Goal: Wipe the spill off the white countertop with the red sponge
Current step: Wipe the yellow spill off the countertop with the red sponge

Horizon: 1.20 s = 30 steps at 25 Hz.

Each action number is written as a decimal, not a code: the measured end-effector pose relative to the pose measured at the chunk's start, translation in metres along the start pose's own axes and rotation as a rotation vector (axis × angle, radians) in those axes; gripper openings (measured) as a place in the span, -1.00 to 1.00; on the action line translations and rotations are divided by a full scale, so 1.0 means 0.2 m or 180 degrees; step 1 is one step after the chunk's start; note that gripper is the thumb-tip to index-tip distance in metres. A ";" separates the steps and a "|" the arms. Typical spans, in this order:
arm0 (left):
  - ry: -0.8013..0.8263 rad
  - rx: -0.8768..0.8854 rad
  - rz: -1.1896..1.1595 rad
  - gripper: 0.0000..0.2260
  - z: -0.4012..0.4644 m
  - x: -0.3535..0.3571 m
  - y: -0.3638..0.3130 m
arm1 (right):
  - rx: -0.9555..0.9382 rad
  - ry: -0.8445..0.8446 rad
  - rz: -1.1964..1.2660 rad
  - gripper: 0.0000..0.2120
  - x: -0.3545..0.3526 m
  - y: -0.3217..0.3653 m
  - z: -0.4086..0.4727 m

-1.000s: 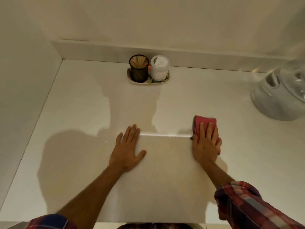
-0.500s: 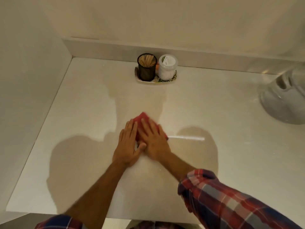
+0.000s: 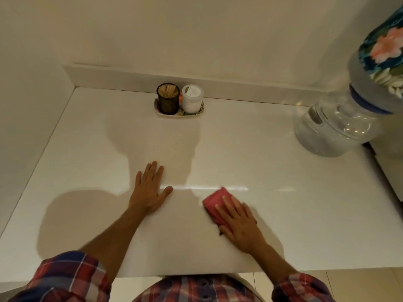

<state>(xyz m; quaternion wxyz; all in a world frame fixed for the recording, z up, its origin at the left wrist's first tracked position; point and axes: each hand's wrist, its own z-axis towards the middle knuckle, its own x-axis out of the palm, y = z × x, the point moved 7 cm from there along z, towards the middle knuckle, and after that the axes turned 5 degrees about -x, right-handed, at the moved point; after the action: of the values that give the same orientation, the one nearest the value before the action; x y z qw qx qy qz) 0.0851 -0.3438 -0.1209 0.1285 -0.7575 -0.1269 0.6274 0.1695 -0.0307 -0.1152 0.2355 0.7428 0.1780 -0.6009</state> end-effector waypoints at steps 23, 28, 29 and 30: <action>-0.0040 0.0023 -0.0092 -0.22 0.03 0.02 0.02 | -0.0136 0.0168 0.0894 -0.31 -0.11 0.20 0.86; 0.0245 -0.0093 -0.0251 -0.25 0.03 -0.02 0.00 | -0.0245 0.0228 0.1058 -0.32 -0.07 0.23 0.35; 0.0332 -0.0196 -0.0294 -0.28 0.03 -0.03 0.01 | -0.0109 0.0215 0.1204 -0.35 -0.06 0.21 0.28; 0.0370 -0.0277 -0.0317 -0.30 0.04 -0.03 0.01 | 0.0109 0.0161 0.1453 -0.39 -0.08 0.18 0.21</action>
<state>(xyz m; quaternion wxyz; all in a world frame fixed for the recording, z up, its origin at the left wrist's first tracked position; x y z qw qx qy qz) 0.0770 -0.3470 -0.1164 0.1337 -0.7902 -0.1839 0.5691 0.1512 -0.0837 -0.1022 0.3482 0.7826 0.0010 -0.5161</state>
